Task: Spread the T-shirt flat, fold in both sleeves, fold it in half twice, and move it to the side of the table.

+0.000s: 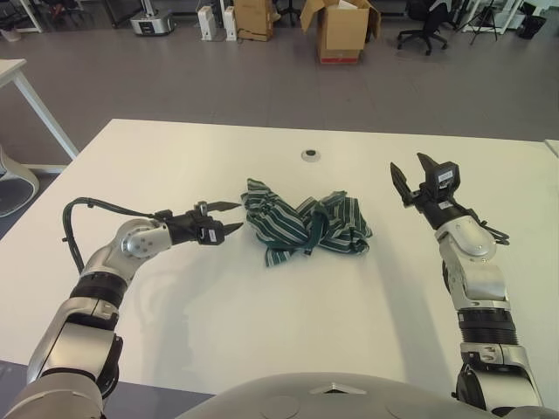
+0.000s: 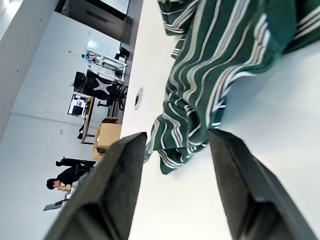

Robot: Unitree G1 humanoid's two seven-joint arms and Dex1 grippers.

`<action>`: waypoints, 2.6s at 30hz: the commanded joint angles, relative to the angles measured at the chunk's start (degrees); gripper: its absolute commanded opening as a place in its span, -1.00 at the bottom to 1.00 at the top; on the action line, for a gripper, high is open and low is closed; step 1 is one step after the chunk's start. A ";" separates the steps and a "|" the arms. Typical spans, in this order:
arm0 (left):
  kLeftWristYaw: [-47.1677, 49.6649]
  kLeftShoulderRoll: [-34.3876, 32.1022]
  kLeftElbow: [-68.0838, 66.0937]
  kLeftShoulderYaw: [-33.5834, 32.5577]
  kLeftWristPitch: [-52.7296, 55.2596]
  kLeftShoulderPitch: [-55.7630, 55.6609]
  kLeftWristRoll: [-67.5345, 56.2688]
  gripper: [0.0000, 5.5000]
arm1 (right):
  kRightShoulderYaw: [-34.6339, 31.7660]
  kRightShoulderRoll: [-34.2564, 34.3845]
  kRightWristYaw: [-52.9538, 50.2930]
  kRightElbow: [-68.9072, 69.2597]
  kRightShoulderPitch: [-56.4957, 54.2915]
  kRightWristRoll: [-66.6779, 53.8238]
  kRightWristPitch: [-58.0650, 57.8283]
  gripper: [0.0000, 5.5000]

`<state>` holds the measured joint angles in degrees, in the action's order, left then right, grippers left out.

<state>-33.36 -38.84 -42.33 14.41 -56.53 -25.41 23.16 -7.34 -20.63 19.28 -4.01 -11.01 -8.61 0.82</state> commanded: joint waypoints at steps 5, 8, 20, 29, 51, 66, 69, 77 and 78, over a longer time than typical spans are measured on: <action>7.48 3.20 -3.65 6.07 -0.70 -5.70 9.66 -0.18 | -0.10 -0.10 -0.16 -0.70 -1.56 0.47 0.50 0.07; 10.81 4.36 -4.82 7.97 -1.20 -7.22 12.63 -0.18 | 0.02 -0.02 -0.13 -0.70 -1.61 0.46 0.52 0.07; 9.26 3.32 -2.49 11.09 -5.46 -7.32 10.11 -1.00 | 16.02 -8.60 25.34 -10.55 -13.50 7.20 6.65 0.08; 8.18 6.33 1.92 13.26 -4.46 -6.53 9.88 -1.00 | 32.64 -13.16 54.76 -42.30 -40.52 20.87 28.17 0.08; 8.61 8.39 6.40 14.75 -2.02 -4.03 9.77 -1.00 | 37.40 -5.06 51.63 -64.58 -50.88 31.62 41.14 -0.60; -11.78 8.09 10.62 -1.98 20.37 -11.38 -35.81 -1.00 | 9.69 -13.98 58.79 -60.64 -51.17 3.48 13.43 -0.99; -16.25 9.14 14.14 -6.31 29.60 -16.03 -44.18 -1.00 | -0.42 -16.51 57.05 -51.69 -51.17 -8.24 -3.27 -0.99; -19.07 6.01 18.54 -17.08 42.54 -37.00 -52.06 -1.00 | -21.62 -19.72 36.48 -8.61 -47.08 -39.32 -39.04 -0.99; -19.51 5.34 18.41 -17.49 42.76 -38.85 -51.11 -1.00 | -22.31 -20.41 34.66 -6.01 -47.53 -40.41 -40.13 -0.99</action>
<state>-51.60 -31.46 -24.49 -1.55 -14.80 -60.31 -28.59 -27.77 -39.02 57.31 -15.23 -56.75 -46.08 -36.65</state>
